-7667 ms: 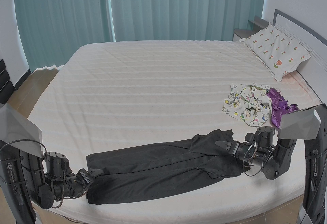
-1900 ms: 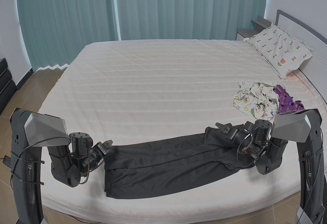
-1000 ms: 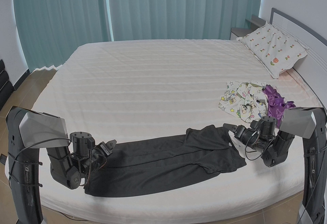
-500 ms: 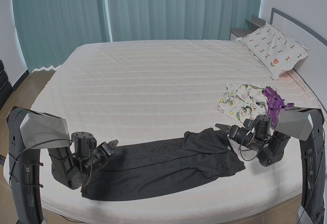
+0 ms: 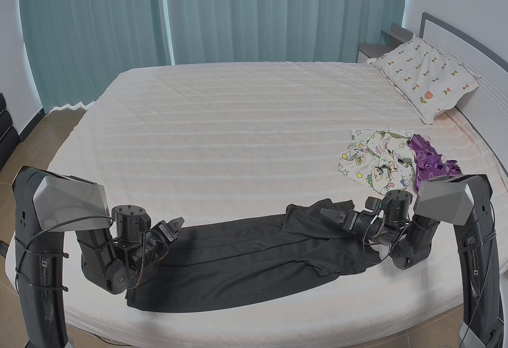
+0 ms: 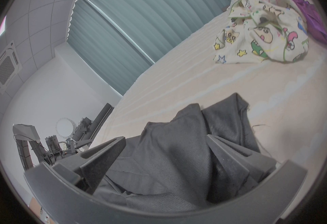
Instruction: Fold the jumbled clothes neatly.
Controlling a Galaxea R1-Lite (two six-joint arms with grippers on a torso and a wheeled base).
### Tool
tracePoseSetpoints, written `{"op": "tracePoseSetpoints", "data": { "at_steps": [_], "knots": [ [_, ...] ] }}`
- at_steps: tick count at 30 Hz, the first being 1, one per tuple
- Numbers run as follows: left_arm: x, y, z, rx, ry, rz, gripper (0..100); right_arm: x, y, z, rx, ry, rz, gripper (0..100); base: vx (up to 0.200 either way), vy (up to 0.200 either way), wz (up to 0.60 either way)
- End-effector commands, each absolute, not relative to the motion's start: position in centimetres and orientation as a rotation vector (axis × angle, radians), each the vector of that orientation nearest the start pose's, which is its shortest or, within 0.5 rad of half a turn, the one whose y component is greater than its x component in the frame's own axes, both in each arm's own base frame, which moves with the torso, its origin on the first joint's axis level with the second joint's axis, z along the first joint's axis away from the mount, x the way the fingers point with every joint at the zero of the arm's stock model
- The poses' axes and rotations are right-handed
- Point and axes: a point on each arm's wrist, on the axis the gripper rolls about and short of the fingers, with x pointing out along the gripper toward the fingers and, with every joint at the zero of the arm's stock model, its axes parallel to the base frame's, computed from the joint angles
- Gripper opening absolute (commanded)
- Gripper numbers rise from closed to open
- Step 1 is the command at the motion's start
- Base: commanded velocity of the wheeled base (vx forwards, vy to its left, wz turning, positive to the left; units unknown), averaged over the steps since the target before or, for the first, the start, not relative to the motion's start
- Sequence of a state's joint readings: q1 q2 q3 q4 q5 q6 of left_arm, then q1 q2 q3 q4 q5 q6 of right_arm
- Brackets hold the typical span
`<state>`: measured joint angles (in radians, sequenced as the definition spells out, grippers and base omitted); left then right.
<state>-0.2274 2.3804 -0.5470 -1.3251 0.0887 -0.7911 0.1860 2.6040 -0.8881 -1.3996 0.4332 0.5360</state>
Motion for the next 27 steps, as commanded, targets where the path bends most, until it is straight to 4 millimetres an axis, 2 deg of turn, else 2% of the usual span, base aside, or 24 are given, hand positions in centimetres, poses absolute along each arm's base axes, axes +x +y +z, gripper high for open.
{"op": "tracePoseSetpoints", "data": {
  "at_steps": [1, 9, 10, 19, 27],
  "knots": [
    [32.6, -7.3, -3.3, -0.692, 0.531, 0.074, 100, 39.7, 8.4, -7.1, 0.551, 0.495, 0.507, 100, 0.0, 0.0, 0.0],
    [32.7, -7.2, -3.5, -0.692, 0.533, 0.077, 100, 39.4, 8.4, -7.5, 0.553, 0.55, 0.492, 100, 0.0, 0.0, 0.0],
    [32.7, -7.2, -3.5, -0.692, 0.533, 0.077, 100, 39.4, 8.3, -7.5, 0.554, 0.55, 0.49, 0, 0.0, 0.0, 0.0],
    [32.7, -7.2, -3.5, -0.691, 0.534, 0.078, 100, 37.7, 6.7, -6.8, 0.516, 0.578, 0.457, 0, 0.0, 0.0, 0.0],
    [32.6, -7.2, -3.5, -0.69, 0.535, 0.079, 100, 37.3, 6.3, -6.3, 0.513, 0.58, 0.448, 0, 0.0, 0.0, 0.0]
  ]
}}
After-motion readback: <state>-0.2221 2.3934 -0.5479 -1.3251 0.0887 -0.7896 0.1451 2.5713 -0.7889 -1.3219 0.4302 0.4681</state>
